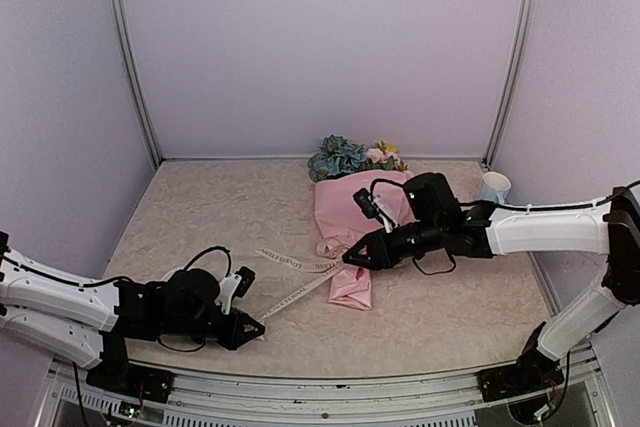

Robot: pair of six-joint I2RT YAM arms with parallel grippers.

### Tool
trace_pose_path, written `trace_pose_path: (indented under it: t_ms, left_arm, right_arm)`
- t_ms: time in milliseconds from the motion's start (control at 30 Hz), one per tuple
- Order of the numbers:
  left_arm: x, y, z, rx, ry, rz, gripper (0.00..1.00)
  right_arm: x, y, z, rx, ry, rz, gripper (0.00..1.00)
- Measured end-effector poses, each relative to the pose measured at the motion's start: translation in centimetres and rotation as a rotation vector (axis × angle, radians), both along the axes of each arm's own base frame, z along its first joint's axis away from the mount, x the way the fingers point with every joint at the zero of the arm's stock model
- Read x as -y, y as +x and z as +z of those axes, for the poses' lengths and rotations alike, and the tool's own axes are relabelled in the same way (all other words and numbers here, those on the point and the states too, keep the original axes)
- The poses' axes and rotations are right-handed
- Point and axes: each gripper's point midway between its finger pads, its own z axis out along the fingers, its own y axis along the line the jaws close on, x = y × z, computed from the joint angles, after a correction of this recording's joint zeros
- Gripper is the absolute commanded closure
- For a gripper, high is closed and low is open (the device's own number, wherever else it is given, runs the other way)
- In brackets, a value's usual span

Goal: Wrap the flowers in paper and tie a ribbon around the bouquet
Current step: Adjust the tied bouquet at the center of the board.

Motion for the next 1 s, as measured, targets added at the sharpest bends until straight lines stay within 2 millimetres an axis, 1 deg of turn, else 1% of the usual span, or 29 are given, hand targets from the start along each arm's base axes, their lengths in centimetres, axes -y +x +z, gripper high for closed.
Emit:
trace_pose_path:
  t_ms: [67, 100, 133, 167, 200, 267, 300, 333, 367, 433, 467, 500, 533, 567, 600, 633, 700, 733, 767, 800, 867, 900, 933, 967, 1000]
  left_arm:
    - [-0.9, -0.3, -1.2, -0.060, 0.032, 0.041, 1.00]
    - [-1.3, -0.5, -1.7, -0.087, 0.047, 0.061, 1.00]
    - [-1.6, -0.6, -2.3, -0.111, 0.062, 0.077, 1.00]
    - [-1.8, -0.7, -2.7, -0.127, 0.076, 0.086, 1.00]
    - [-2.1, -0.9, -3.3, -0.145, 0.098, 0.095, 1.00]
    - [-2.8, -1.2, -4.7, -0.183, 0.145, 0.116, 1.00]
    - [-2.9, -1.2, -5.1, -0.194, 0.156, 0.124, 1.00]
    - [-2.8, -1.1, -5.1, -0.199, 0.154, 0.130, 1.00]
    - [-2.7, -1.1, -5.1, -0.201, 0.153, 0.133, 1.00]
    - [-2.4, -0.9, -5.1, -0.209, 0.153, 0.141, 1.00]
    - [-2.3, -0.9, -5.1, -0.211, 0.154, 0.143, 1.00]
    - [-2.1, -0.9, -5.1, -0.210, 0.156, 0.143, 0.97]
    - [-1.9, -0.9, -5.1, -0.207, 0.158, 0.139, 0.82]
    - [-1.7, -0.9, -5.1, -0.203, 0.162, 0.130, 0.60]
    - [-1.4, -1.1, -5.0, -0.194, 0.169, 0.109, 0.40]
    - [-0.8, -1.4, -4.6, -0.179, 0.169, 0.082, 0.27]
    - [0.3, -2.1, -3.8, -0.131, 0.179, 0.010, 0.11]
    - [0.9, -2.5, -3.1, -0.100, 0.174, -0.028, 0.05]
    - [1.5, -2.7, -2.2, -0.065, 0.162, -0.061, 0.02]
    - [2.2, -2.9, -1.0, -0.022, 0.136, -0.097, 0.02]
    - [3.4, -2.4, 2.0, 0.067, 0.052, -0.134, 0.02]
    - [3.8, -1.5, 3.8, 0.122, 0.000, -0.135, 0.04]
    - [3.9, -0.7, 5.1, 0.159, -0.035, -0.124, 0.09]
    - [4.0, 0.7, 6.2, 0.186, -0.071, -0.104, 0.14]
    - [4.0, 1.9, 6.8, 0.200, -0.092, -0.082, 0.19]
  right_arm:
    - [1.2, 1.2, 2.5, 0.034, 0.048, -0.043, 0.63]
    - [2.3, 2.3, 3.5, 0.056, 0.062, -0.088, 0.62]
    - [3.6, 3.5, 4.2, 0.071, 0.066, -0.144, 0.61]
    - [4.7, 4.5, 4.4, 0.078, 0.061, -0.191, 0.60]
    - [6.3, 5.6, 4.3, 0.082, 0.046, -0.255, 0.58]
    - [9.4, 7.4, 2.9, 0.066, -0.010, -0.374, 0.56]
    - [10.6, 8.0, 2.0, 0.055, -0.038, -0.416, 0.56]
    - [12.0, 8.4, 0.7, 0.033, -0.077, -0.461, 0.55]
    - [13.3, 8.6, -0.8, 0.007, -0.117, -0.498, 0.54]
    - [14.9, 8.4, -3.4, -0.039, -0.194, -0.531, 0.53]
    - [15.3, 8.1, -4.4, -0.057, -0.226, -0.533, 0.53]
    - [15.5, 7.8, -5.3, -0.073, -0.251, -0.529, 0.54]
    - [15.7, 7.6, -5.9, -0.086, -0.270, -0.525, 0.54]
    - [15.7, 7.6, -6.3, -0.093, -0.281, -0.521, 0.54]
    - [15.7, 7.5, -6.8, -0.101, -0.290, -0.516, 0.54]
    - [15.6, 7.4, -7.2, -0.109, -0.297, -0.511, 0.54]
    - [15.3, 7.3, -7.7, -0.120, -0.296, -0.494, 0.54]
    - [15.1, 7.2, -7.9, -0.122, -0.289, -0.482, 0.54]
    - [14.8, 7.1, -8.1, -0.124, -0.284, -0.470, 0.54]
    - [14.4, 7.0, -8.3, -0.126, -0.280, -0.455, 0.54]
    - [13.5, 6.7, -8.9, -0.131, -0.277, -0.423, 0.56]
    - [13.1, 6.4, -9.3, -0.137, -0.281, -0.406, 0.57]
    - [12.8, 6.3, -9.8, -0.146, -0.288, -0.392, 0.58]
    - [12.5, 6.1, -10.5, -0.157, -0.297, -0.381, 0.59]
    - [12.3, 6.1, -11.0, -0.164, -0.302, -0.372, 0.61]
